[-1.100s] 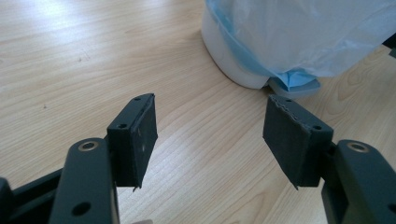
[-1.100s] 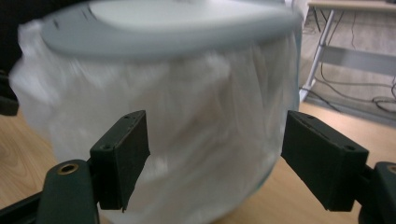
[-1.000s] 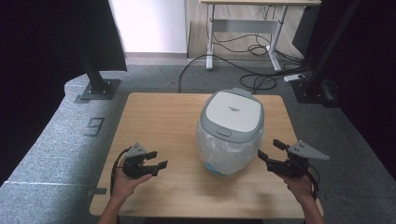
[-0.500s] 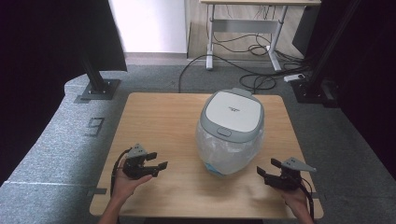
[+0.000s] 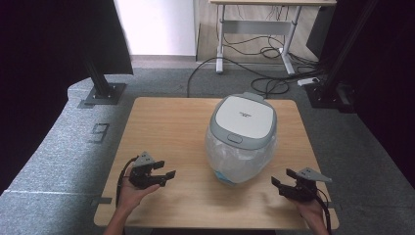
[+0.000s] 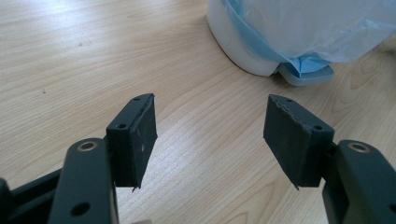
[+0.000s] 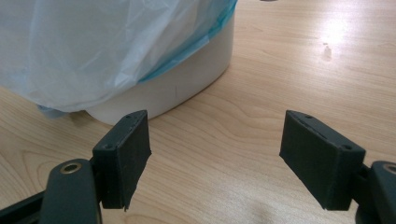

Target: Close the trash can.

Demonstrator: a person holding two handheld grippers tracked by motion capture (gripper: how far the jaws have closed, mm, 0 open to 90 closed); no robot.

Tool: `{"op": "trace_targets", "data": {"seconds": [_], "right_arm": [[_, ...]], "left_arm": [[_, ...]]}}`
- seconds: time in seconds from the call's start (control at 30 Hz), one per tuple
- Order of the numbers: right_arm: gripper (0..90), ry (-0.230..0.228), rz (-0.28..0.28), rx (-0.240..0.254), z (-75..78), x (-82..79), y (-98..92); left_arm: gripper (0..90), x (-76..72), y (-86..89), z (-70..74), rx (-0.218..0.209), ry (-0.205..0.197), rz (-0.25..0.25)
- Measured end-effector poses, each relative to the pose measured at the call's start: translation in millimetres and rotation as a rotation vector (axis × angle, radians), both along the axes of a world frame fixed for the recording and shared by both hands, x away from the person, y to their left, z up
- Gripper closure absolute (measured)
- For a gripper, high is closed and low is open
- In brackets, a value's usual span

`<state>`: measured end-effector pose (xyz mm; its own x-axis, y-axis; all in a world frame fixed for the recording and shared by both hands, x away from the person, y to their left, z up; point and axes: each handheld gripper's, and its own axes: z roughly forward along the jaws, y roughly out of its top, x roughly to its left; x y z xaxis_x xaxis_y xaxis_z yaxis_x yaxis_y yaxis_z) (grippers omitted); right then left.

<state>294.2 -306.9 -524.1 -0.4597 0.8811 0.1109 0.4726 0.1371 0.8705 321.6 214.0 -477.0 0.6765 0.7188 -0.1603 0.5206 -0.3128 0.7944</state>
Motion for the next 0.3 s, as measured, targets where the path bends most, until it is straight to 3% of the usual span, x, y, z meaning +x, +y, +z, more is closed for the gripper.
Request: {"op": "trace_targets", "data": {"seconds": [0.2,0.3], "right_arm": [[23.1,0.004,-0.005,-0.009,-1.6,0.7,0.0],[22.8,0.014,-0.025,-0.037,-5.1,3.2,-0.2]], "left_arm": [[33.8,0.0,0.7,-0.6,0.003,-0.004,0.004],[33.3,0.7,0.5,-2.7,0.012,-0.005,0.008]]}}
